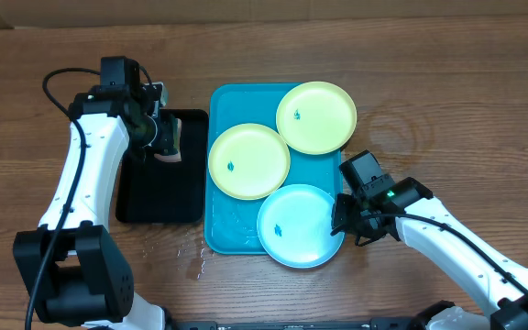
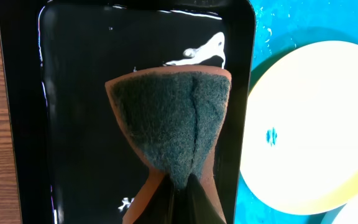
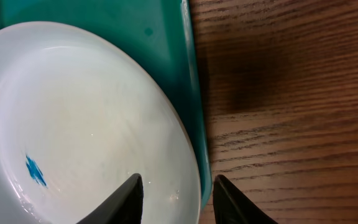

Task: Clean dirty plates on tray and stack at the side
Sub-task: 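Lift the sponge with the left gripper above the black tray, then lower right gripper to the white plate rim and pinch it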

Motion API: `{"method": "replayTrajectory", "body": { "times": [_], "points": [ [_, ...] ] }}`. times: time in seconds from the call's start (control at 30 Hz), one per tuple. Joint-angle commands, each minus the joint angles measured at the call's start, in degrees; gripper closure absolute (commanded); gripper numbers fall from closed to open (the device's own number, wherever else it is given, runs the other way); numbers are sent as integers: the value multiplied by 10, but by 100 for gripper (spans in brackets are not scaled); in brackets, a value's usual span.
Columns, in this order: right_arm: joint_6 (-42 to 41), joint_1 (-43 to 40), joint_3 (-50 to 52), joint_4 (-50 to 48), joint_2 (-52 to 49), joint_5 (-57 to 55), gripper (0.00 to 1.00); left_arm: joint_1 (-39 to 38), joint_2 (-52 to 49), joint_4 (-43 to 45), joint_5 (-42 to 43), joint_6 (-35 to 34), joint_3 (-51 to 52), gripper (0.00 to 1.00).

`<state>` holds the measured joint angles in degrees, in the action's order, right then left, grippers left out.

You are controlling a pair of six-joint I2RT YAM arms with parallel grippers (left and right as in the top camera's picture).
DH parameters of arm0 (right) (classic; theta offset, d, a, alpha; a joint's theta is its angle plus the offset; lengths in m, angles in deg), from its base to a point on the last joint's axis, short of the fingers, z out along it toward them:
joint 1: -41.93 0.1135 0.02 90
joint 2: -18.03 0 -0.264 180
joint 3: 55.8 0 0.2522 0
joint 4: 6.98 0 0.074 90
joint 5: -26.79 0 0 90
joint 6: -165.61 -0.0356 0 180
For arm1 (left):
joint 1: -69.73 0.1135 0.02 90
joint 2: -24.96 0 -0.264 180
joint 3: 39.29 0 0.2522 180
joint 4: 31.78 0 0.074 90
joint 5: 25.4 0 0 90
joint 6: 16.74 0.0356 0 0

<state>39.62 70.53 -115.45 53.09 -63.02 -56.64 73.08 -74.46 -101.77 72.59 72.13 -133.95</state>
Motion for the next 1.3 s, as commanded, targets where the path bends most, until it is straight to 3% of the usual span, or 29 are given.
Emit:
{"method": "replayTrajectory", "body": {
  "times": [0.0, 1.27],
  "points": [
    [0, 3, 6, -3, 2, -6, 63, -1, 8, -1, 11, -6, -8, 96],
    [2, 3, 31, -23, 2, -18, 75, -1, 8, -1, 11, -6, -8, 96]
  ]
}}
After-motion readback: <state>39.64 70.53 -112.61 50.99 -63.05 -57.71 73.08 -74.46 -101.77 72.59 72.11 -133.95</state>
